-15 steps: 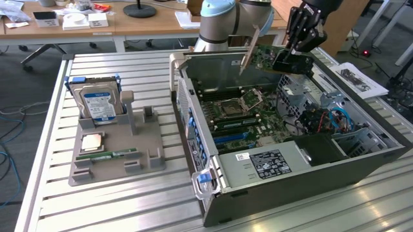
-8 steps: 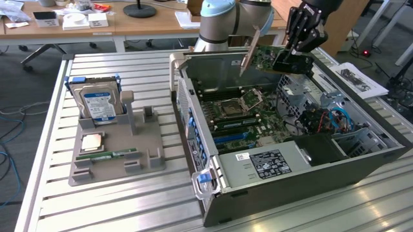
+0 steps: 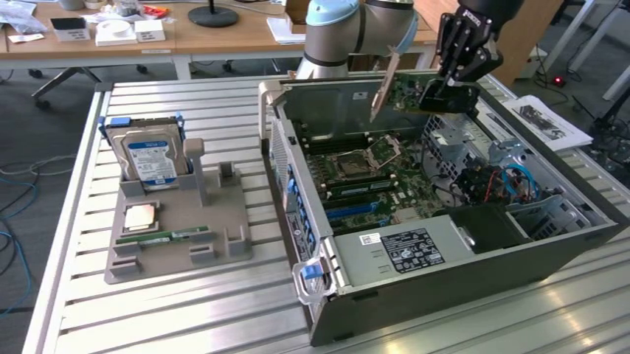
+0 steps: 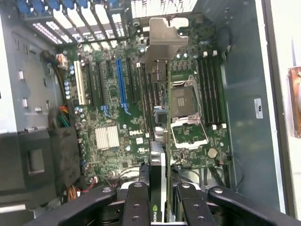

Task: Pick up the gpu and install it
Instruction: 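Insert the gpu into the slot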

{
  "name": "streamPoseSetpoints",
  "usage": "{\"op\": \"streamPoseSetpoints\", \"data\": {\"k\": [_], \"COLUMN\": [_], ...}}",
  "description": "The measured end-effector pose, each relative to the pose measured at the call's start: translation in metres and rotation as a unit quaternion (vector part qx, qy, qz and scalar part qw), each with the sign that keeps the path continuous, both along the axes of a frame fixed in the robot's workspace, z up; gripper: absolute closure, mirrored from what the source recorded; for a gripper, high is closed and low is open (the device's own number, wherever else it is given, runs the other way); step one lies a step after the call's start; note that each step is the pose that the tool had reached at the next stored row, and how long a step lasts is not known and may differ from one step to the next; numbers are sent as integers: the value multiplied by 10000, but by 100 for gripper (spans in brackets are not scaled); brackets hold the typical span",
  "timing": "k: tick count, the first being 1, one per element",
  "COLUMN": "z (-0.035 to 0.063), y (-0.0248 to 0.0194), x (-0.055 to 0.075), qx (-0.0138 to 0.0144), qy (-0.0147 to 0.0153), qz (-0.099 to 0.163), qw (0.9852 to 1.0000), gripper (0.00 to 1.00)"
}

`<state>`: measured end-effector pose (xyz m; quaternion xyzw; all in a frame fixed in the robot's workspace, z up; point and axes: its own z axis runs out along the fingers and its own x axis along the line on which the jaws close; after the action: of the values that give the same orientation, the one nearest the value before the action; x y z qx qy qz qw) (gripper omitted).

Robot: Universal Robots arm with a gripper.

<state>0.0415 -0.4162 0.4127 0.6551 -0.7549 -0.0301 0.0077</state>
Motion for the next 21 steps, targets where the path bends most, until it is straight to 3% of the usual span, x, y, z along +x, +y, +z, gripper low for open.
{"op": "streamPoseSetpoints", "data": {"k": [11, 21], "z": [-50, -55], "y": [0, 0], "x": [0, -158], "qx": [-1, 1], "qy": [-254, -271], "qz": [471, 541], "qw": [9986, 9982], "gripper": [73, 73]}}
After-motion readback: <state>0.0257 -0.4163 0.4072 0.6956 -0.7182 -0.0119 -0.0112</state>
